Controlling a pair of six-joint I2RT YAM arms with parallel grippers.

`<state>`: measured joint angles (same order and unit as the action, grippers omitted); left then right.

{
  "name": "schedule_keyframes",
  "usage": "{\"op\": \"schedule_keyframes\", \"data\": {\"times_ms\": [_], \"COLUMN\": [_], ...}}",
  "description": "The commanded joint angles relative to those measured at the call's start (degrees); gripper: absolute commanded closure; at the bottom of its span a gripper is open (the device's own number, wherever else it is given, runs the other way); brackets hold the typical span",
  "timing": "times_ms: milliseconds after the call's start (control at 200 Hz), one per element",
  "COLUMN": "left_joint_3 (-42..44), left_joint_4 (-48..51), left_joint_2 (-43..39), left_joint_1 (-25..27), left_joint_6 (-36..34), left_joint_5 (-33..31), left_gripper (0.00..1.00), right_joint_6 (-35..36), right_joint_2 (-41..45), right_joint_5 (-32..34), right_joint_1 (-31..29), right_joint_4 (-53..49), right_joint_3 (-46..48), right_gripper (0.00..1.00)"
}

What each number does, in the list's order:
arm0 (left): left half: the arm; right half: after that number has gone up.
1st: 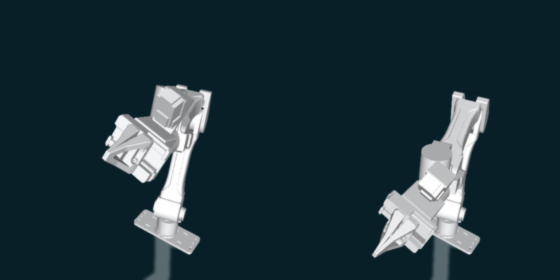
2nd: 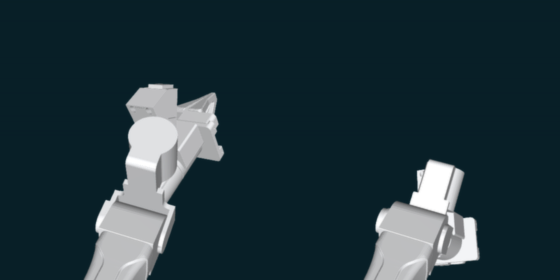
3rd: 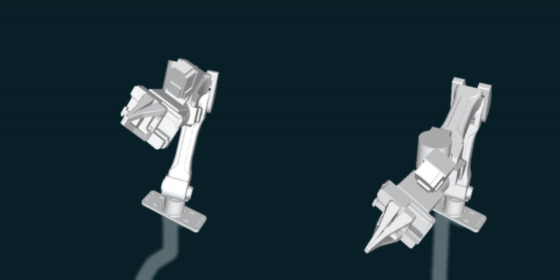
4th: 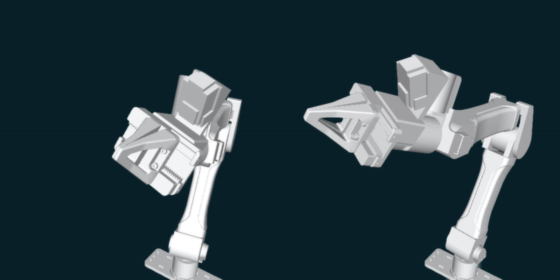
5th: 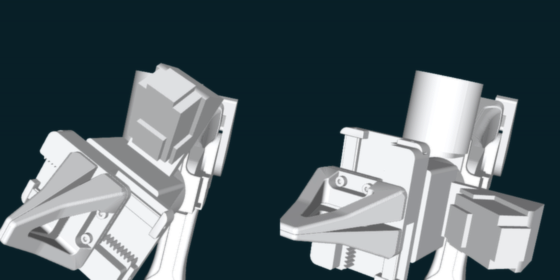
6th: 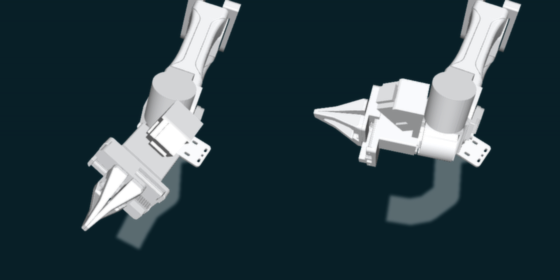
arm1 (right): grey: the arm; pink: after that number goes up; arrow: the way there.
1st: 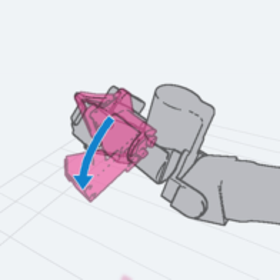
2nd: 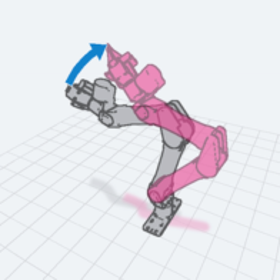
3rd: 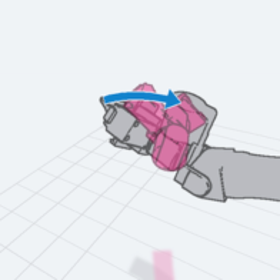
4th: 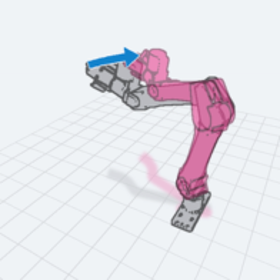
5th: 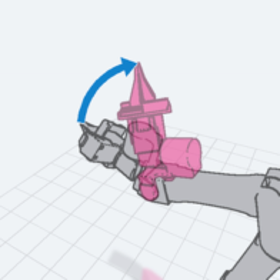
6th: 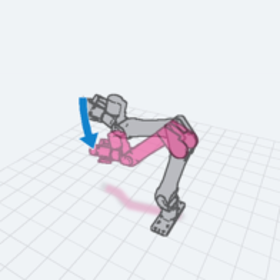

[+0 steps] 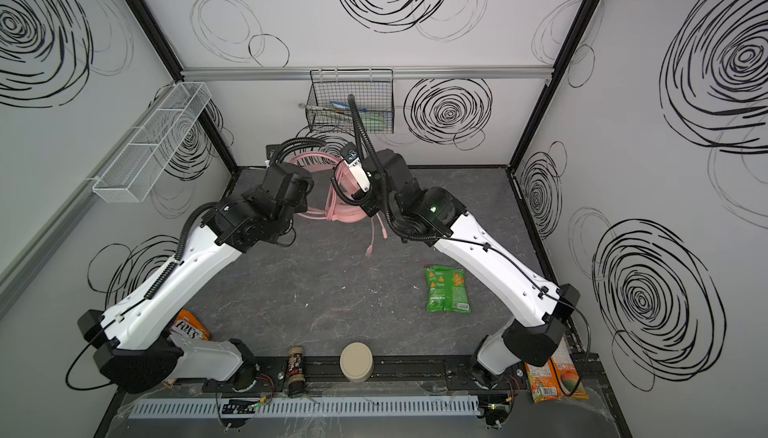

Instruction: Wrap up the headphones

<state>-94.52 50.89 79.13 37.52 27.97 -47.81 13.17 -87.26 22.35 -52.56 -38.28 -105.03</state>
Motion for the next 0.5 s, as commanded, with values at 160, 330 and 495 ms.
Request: {"op": "schedule_keyframes", "data": {"times_ms": [160, 330, 495], "left_joint_3": [-3.3, -3.1, -1.8], "left_joint_4": [-8.4, -8.6, -9.8], "left_joint_2": [-2.5, -2.8, -3.1], "left_joint_1": [-4.6, -5.7, -5.8], "left_joint_6": [2.2, 1.9, 2.3], "left_joint_5": [-7.5, -7.9, -7.1], "left_gripper": [1.0, 1.0, 1.0], "right_joint_6": [9.1, 12.3, 9.4], "right_joint_2": [0.1, 1.1, 1.6], "right_joint_5": [14.4, 19.6, 16.0], "right_joint_1": [-4.4, -6.4, -6.7], "right_joint_4": [0.4, 2.8, 2.8], "right_joint_3": [-2.1, -0.4, -2.7], "right_gripper": [1.0, 1.0, 1.0]}}
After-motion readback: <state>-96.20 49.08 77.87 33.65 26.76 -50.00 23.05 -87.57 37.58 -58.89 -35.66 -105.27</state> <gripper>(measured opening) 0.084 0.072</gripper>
